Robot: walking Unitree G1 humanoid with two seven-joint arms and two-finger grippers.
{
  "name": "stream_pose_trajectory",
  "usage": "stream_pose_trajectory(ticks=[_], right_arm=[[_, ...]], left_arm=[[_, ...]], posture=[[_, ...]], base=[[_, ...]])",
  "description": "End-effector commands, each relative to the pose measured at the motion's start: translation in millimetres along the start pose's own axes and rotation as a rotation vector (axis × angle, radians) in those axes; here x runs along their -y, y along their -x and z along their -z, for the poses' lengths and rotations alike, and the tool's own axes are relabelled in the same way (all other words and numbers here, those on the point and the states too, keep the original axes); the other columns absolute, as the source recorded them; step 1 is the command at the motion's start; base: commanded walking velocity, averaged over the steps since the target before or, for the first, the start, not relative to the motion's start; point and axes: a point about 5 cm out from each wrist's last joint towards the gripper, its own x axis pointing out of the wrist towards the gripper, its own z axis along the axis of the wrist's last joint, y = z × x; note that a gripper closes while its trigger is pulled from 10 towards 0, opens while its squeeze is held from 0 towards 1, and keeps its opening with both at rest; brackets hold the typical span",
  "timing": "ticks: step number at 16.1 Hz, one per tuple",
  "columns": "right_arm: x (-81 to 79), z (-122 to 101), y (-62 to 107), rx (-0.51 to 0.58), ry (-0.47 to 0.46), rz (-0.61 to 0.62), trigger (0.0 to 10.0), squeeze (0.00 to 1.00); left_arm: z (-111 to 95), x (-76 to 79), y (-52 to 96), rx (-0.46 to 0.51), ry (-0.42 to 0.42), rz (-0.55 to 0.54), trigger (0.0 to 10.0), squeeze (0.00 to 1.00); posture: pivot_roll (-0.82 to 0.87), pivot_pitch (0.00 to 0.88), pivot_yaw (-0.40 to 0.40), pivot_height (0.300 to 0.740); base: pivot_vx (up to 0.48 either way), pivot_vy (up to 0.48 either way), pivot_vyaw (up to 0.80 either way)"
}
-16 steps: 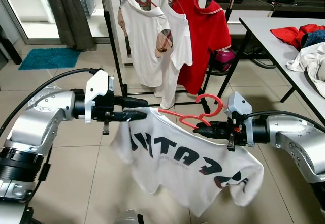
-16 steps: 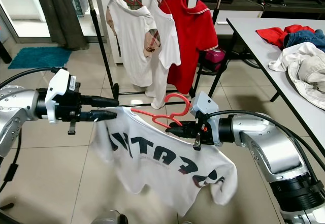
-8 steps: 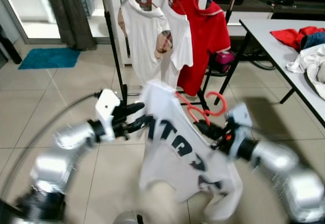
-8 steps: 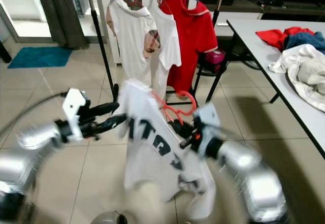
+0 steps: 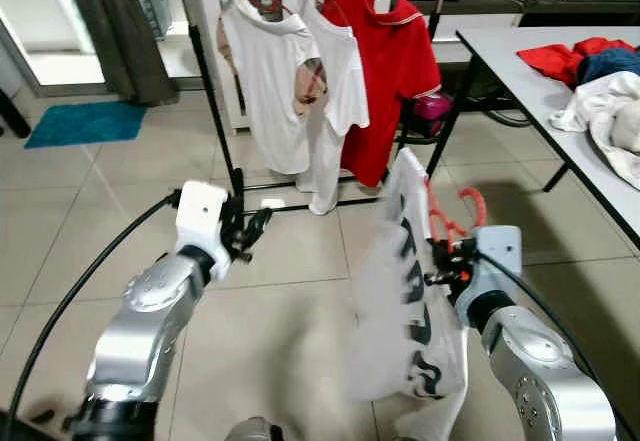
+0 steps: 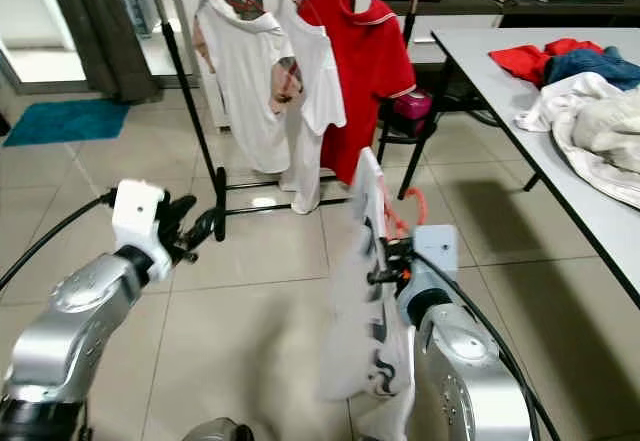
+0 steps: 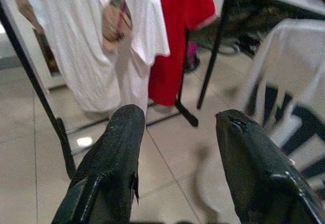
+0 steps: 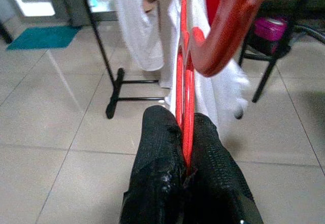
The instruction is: Hang hanger
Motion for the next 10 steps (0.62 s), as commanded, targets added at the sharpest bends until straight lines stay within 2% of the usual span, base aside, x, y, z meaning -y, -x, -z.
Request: stream_pose_trajectory(ticks=[1, 2, 3, 4, 6, 7, 9, 10], right_arm=[[-4.3, -11, 2.3, 0.074, -0.025, -0.025, 10.0, 0.0], [-3.1, -9, 0.8, 0.051, -0.013, 0.01, 10.0, 0.0], [-0.8, -6, -1.0, 0.027, 0.037, 0.059, 10.0, 0.0], [-0.8, -3, -0.6, -0.012, 0.009, 0.074, 10.0, 0.0], [1.3, 1, -0.7, -0.032, -0.107, 0.12, 10.0, 0.0], [1.8, 2, -0.5, -0.031, -0.121, 0.116, 10.0, 0.0], [2.9, 2, 0.8, -0.051, -0.014, 0.144, 10.0, 0.0], [2.6, 3, 1.5, -0.061, -0.001, 0.146, 10.0, 0.0]], left_arm=[[-9, -1.4, -2.0, 0.046, -0.026, -0.035, 10.0, 0.0], [-13, 2.5, -1.6, 0.071, -0.044, -0.043, 10.0, 0.0], [-12, 9.1, 1.9, 0.056, -0.051, -0.035, 10.0, 0.0], [-9, 12.1, 3.9, 0.036, -0.045, -0.024, 10.0, 0.0], [-7, 12.9, 5.1, 0.022, -0.028, -0.034, 10.0, 0.0], [-7, 13.2, 4.8, 0.018, -0.028, -0.033, 10.0, 0.0], [-9, 14.3, 2.9, 0.003, -0.045, -0.034, 10.0, 0.0], [-10, 15.9, 1.5, 0.002, -0.05, -0.03, 10.0, 0.0]], posture=[[-0.01, 0.055, 0.022, 0.74], [0.0, 0.059, 0.015, 0.74], [0.0, 0.063, 0.004, 0.74], [0.0, 0.064, -0.002, 0.74], [0.0, 0.069, -0.006, 0.74], [0.0, 0.069, -0.004, 0.74], [-0.01, 0.073, -0.001, 0.74], [-0.01, 0.075, 0.0, 0.74]], base=[[0.0, 0.0, 0.0], [0.0, 0.0, 0.0], [0.0, 0.0, 0.0], [0.0, 0.0, 0.0], [0.0, 0.0, 0.0], [0.0, 0.0, 0.0], [0.249, 0.0, 0.0], [0.255, 0.0, 0.0]])
